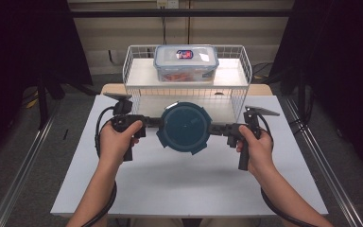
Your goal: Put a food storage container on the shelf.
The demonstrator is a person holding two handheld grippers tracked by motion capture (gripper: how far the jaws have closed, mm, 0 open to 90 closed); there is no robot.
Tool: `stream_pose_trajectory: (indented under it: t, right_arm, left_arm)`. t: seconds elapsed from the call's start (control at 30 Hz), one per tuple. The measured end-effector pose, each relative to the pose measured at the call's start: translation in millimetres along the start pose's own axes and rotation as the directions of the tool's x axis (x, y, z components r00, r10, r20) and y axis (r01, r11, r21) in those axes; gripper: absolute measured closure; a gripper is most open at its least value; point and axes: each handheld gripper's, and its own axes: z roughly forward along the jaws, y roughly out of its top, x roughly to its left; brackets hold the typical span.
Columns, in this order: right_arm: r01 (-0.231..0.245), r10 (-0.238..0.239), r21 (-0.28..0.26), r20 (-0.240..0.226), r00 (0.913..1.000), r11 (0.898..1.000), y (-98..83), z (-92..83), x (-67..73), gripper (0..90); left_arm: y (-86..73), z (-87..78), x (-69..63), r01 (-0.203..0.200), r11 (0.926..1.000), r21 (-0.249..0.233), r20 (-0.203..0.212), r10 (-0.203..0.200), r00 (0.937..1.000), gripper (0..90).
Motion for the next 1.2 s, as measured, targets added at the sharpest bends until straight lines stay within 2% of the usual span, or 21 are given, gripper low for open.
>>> stream_pose_trajectory:
  t: [0.23, 0.5, 0.6, 0.63, 0.8, 0.93, 1.03, 1.2]
  right_arm:
    - [0.033, -0.033, -0.034, -0.011, 0.9994, 0.999, 18.4, -7.2, 18.8, 76.2]
    - [0.060, -0.063, -0.076, -0.033, 0.9975, 0.995, 43.7, -17.3, 47.6, 76.2]
    - [0.072, -0.076, -0.088, -0.035, 0.9965, 0.993, 54.2, -20.9, 57.7, 76.1]
    - [0.069, -0.073, -0.095, -0.040, 0.9965, 0.993, 56.8, -21.7, 60.6, 76.1]
    - [0.078, -0.086, -0.122, -0.058, 0.9947, 0.989, 75.6, -26.5, 79.1, 76.1]
    - [0.089, -0.098, -0.137, -0.054, 0.9938, 0.987, 93.4, -27.1, 93.4, 76.0]
    - [0.094, -0.102, -0.142, -0.048, 0.9937, 0.985, 109.1, -26.0, 101.8, 76.0]
    - [0.080, -0.086, -0.152, -0.034, 0.9957, 0.985, 139.5, -17.2, 107.2, 75.9]
  left_arm:
    - [23.6, -7.4, -17.4, -0.027, 0.9993, -0.027, 0.006, 0.028, 0.9996, 74.8]
    - [52.9, -18.3, -38.6, -0.055, 0.9960, -0.071, 0.031, 0.057, 0.9979, 74.8]
    - [65.8, -21.6, -47.5, -0.063, 0.9949, -0.080, 0.038, 0.066, 0.9971, 74.8]
    - [70.6, -23.0, -50.0, -0.077, 0.9934, -0.085, 0.036, 0.080, 0.9961, 74.8]
    - [96.9, -29.8, -63.0, -0.082, 0.9913, -0.103, 0.049, 0.087, 0.9950, 74.8]
    - [119.1, -31.9, -68.1, -0.076, 0.9910, -0.110, 0.063, 0.084, 0.9945, 74.8]
    - [135.3, -31.5, -71.0, -0.078, 0.9900, -0.118, 0.058, 0.086, 0.9947, 74.7]
    - [164.5, -24.5, -64.9, -0.043, 0.9917, -0.121, 0.057, 0.050, 0.9972, 74.7]
